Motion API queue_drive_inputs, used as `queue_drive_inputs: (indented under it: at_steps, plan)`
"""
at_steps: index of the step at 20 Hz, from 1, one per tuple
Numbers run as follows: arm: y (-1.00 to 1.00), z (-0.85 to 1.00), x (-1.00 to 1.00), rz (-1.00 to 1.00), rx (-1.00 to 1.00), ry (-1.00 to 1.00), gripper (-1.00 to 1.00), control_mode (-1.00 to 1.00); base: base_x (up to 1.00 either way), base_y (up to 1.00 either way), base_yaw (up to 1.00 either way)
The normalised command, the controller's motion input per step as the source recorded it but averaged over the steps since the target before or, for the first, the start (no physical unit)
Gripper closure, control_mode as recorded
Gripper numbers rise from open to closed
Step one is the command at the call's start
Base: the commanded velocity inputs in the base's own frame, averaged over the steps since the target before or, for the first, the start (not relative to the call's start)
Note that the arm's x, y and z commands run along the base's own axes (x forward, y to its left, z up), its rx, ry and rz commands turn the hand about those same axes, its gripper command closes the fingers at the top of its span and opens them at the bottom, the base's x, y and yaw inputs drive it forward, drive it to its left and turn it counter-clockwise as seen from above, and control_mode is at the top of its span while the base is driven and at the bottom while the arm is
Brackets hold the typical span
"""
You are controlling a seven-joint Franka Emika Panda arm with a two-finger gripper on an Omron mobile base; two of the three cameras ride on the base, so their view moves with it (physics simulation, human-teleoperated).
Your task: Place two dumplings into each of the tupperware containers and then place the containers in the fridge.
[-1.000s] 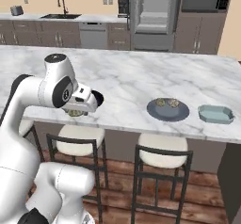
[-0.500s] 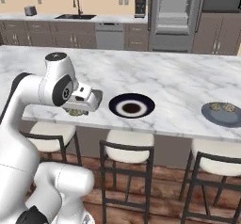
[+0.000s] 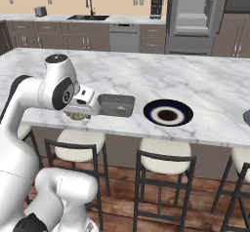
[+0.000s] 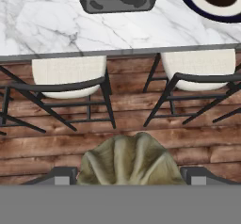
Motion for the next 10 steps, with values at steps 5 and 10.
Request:
queue_drive_inputs:
  at_steps: [5, 10]
  plan:
    - [0.00, 0.00, 0.00, 0.00, 0.00, 0.00, 1.00, 1.00, 0.51, -0.02, 0.00]
    - [0.00, 0.00, 0.00, 0.00, 0.00, 0.00, 1.00, 1.00, 0.46, 0.00, 0.00]
